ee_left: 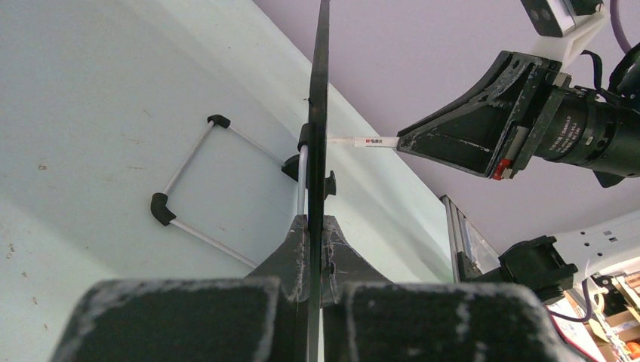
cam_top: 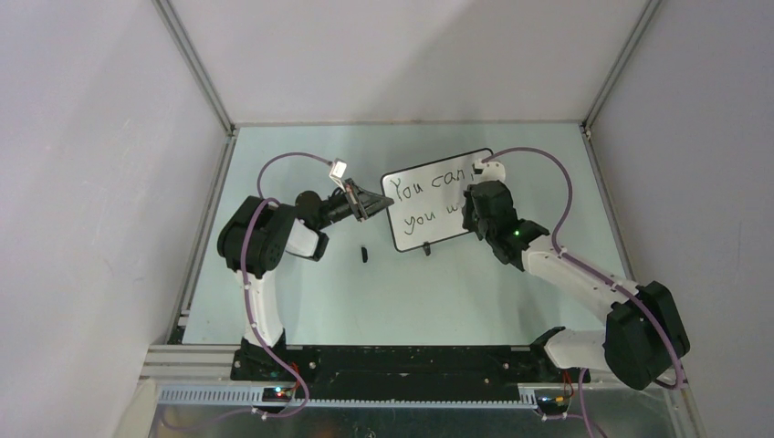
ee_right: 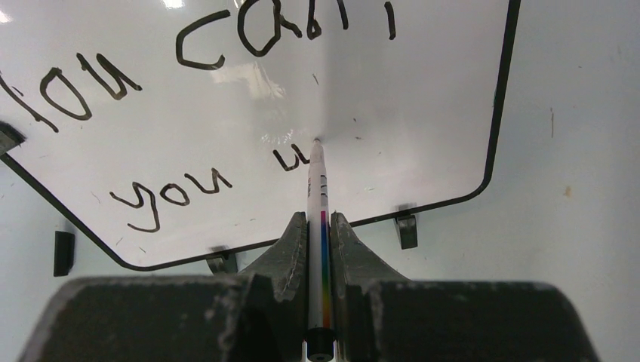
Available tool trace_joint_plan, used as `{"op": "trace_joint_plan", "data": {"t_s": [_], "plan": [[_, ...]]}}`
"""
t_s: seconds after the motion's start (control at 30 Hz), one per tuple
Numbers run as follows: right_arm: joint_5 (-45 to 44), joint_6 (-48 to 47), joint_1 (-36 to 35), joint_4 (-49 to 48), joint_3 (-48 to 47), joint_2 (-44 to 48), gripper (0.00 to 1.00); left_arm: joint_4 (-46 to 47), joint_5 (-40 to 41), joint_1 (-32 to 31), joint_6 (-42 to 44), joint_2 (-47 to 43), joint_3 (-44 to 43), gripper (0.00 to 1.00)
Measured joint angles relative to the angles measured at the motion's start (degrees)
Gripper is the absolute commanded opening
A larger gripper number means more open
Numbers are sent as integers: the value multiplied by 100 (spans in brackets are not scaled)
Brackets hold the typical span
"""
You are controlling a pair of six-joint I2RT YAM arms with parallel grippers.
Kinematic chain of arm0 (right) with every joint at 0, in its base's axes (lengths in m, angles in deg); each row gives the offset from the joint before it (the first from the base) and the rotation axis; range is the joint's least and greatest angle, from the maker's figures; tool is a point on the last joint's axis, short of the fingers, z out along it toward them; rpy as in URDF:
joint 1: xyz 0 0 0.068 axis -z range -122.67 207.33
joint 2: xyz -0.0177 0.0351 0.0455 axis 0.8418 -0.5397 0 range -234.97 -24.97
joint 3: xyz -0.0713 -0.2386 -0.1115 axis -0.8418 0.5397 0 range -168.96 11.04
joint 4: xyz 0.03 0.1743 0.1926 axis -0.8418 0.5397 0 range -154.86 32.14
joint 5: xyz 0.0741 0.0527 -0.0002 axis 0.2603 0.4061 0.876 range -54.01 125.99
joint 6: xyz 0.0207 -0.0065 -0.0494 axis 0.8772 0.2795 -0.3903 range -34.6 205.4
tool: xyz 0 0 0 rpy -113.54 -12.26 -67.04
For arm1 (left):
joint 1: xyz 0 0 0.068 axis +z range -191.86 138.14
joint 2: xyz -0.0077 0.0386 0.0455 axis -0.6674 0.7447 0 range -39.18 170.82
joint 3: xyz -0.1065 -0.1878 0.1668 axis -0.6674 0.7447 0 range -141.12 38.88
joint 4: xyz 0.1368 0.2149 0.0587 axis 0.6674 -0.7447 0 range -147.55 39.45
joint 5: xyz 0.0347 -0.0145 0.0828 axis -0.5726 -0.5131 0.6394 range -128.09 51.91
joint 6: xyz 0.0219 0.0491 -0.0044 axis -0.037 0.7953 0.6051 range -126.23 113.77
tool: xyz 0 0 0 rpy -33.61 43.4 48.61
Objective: Write a sentence on the whiteboard
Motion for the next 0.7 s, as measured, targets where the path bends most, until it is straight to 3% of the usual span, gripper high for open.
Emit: {"op": "trace_joint_plan", "data": {"t_s": [0.7], "plan": [[33, 2, 37, 245, -133, 328, 0, -2, -201, 66, -136, 2, -127, 0]]}}
